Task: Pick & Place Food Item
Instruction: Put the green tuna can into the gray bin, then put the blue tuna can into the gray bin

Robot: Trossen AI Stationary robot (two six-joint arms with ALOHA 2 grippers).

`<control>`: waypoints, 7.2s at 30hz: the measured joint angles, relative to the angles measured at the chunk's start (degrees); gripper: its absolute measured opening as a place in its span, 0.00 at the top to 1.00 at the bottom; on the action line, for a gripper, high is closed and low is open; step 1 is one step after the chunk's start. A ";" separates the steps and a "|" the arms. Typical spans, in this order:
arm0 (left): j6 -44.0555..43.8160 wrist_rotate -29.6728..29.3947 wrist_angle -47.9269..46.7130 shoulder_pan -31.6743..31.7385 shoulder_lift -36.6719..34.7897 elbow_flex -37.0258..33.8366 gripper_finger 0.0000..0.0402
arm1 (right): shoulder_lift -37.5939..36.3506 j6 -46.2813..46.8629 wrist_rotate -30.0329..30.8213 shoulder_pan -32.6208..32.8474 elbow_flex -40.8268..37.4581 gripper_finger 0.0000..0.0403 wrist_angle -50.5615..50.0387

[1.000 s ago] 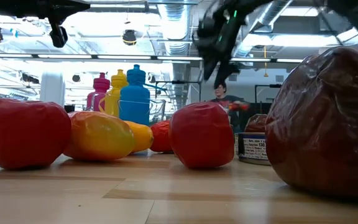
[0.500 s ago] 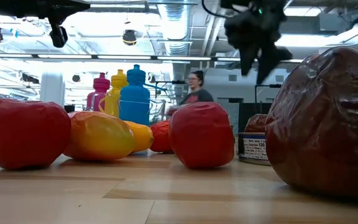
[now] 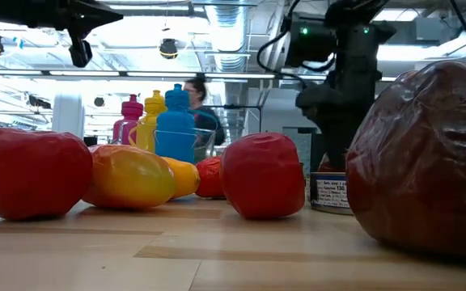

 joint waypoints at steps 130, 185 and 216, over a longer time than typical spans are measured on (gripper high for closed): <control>7.00 -6.23 6.53 -2.21 -18.91 -23.93 1.00 | 7.84 -13.47 -8.04 12.23 4.74 0.84 2.51; 6.93 -6.23 6.64 -2.21 -18.89 -23.98 1.00 | -7.91 -28.82 -6.89 -17.33 7.82 1.00 -2.09; 6.92 -6.20 6.68 -2.21 -18.89 -24.00 1.00 | 28.98 -39.85 -15.28 -37.78 50.80 1.00 -7.52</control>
